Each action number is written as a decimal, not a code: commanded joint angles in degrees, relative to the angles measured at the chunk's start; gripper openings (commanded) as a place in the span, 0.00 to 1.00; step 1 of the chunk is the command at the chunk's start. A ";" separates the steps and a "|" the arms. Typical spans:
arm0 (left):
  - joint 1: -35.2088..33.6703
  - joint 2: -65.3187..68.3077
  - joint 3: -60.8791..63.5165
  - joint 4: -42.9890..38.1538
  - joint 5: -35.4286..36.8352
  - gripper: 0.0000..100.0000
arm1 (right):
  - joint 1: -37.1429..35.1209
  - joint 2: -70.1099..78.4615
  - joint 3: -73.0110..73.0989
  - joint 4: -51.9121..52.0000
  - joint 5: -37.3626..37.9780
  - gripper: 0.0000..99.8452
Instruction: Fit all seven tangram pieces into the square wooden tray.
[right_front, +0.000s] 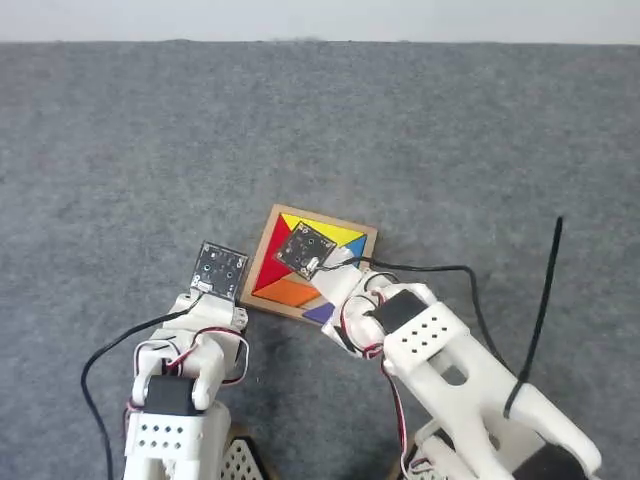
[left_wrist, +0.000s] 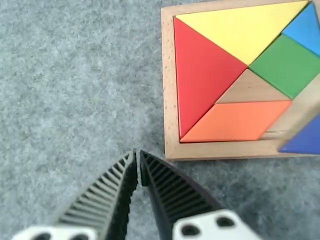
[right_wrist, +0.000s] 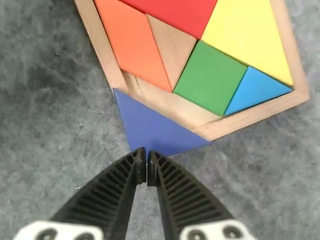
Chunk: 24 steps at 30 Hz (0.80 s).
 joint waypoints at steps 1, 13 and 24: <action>-0.09 -0.70 -0.31 0.26 0.44 0.01 | -0.57 -2.33 -0.44 -1.10 -0.97 0.01; -0.09 -0.70 -0.31 0.26 0.44 0.01 | -0.57 -2.24 -0.35 -1.10 -1.14 0.01; -0.09 -0.70 -0.31 0.26 0.44 0.01 | -0.48 0.22 -0.44 -2.15 -1.14 0.01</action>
